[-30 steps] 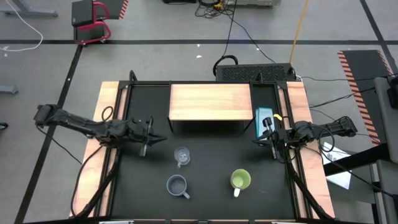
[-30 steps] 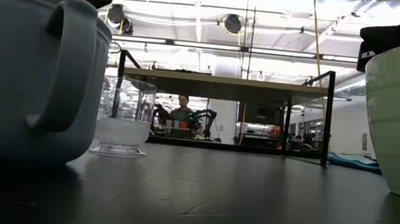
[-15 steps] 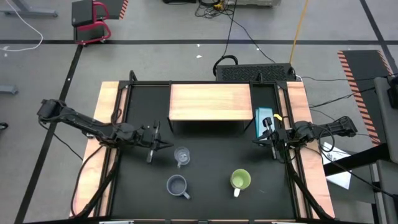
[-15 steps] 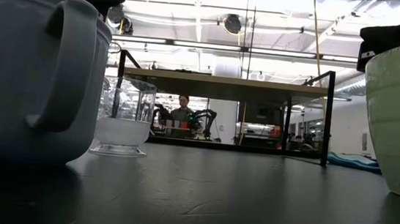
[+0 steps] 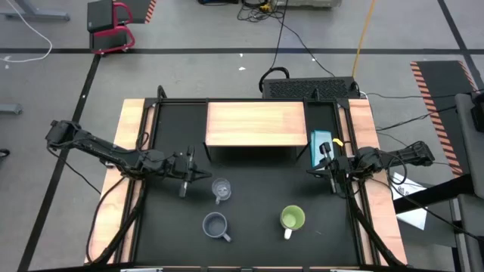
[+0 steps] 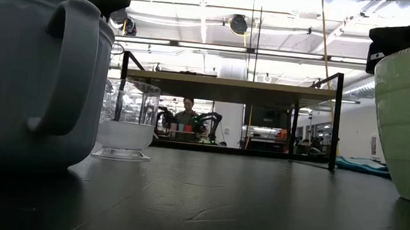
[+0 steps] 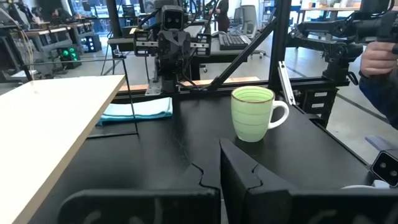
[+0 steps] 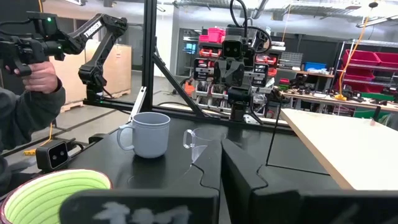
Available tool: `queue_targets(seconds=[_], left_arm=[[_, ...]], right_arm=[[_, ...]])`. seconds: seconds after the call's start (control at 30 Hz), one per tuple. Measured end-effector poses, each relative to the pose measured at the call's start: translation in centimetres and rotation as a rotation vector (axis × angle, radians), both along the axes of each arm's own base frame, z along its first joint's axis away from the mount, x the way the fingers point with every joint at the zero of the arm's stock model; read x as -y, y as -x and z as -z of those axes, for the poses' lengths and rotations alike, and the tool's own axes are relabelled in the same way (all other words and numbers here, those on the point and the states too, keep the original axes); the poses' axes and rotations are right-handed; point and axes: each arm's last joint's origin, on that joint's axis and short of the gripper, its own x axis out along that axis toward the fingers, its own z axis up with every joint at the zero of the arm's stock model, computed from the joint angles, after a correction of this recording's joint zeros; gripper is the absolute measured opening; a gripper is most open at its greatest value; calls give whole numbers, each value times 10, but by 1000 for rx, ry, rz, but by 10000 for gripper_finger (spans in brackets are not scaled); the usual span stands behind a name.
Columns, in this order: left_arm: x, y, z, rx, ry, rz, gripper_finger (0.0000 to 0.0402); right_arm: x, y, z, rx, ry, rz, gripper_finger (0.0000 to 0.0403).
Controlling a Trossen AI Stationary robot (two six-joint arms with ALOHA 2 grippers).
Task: Stack small to large cups/mugs on shelf
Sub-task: Put the transparent mug on the shelf
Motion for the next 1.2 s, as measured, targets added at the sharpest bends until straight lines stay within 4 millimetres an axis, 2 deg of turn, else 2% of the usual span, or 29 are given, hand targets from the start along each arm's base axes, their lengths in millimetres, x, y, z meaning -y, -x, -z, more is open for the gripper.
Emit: queue_targets(seconds=[0.23, 0.63, 0.87, 1.2], left_arm=[[-2, -5, -3, -10, 37, -48, 0], [6, -37, -11, -48, 8, -37, 0], [13, -51, -3, -93, -13, 24, 0], [14, -59, 11, -137, -6, 21, 0]], right_arm=[[0, 0, 0, 1, 1, 0, 0], [0, 0, 0, 4, 0, 0, 0], [0, 0, 1, -10, 3, 0, 0], [0, 0, 2, -24, 5, 0, 0]])
